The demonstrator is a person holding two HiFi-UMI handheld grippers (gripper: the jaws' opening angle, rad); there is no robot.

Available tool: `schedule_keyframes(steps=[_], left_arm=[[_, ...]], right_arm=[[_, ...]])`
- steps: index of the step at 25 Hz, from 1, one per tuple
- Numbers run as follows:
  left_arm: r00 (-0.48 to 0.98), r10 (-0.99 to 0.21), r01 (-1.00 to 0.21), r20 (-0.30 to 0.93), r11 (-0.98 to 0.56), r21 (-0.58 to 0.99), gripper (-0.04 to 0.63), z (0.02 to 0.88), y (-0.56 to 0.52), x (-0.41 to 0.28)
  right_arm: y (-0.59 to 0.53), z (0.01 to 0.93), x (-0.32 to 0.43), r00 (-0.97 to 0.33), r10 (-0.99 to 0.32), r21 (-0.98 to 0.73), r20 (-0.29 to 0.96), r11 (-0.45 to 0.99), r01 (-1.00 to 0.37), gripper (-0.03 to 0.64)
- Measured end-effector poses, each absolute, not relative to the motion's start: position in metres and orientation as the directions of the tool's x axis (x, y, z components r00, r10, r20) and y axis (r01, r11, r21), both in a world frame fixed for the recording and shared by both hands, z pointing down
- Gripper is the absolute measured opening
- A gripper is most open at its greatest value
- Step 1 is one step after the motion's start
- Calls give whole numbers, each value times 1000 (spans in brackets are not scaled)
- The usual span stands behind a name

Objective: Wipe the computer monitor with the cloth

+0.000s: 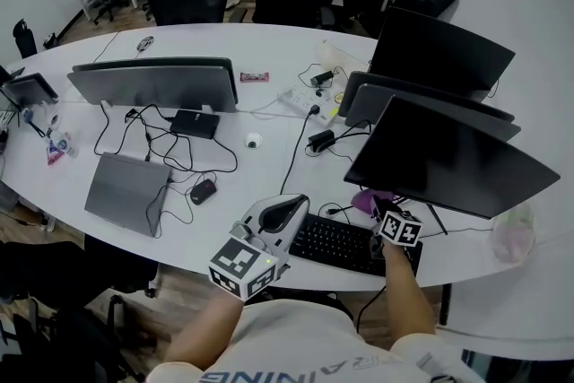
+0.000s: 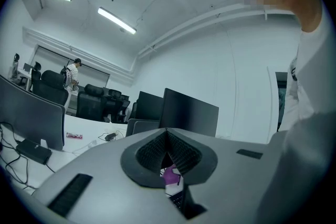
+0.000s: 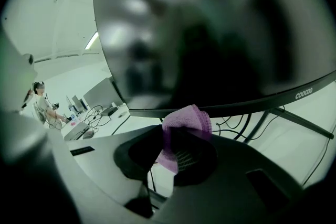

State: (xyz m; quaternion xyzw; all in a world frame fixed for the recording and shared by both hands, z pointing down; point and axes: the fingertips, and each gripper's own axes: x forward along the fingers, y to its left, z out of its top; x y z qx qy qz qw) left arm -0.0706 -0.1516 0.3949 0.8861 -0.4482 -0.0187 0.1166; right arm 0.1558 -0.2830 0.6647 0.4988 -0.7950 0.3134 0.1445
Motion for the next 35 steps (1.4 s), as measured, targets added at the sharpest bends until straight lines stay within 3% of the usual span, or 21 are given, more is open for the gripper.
schedule_keyframes(steps=[21, 35], left_arm=[[542, -837, -829, 76, -517, 215, 9, 399, -148, -119], [438, -895, -887, 80, -415, 204, 9, 399, -142, -161]], right_arm=[[-281, 654, 58, -555, -634, -378, 539, 406, -832, 63], [-248, 591, -37, -730, -541, -347, 419, 647, -679, 63]])
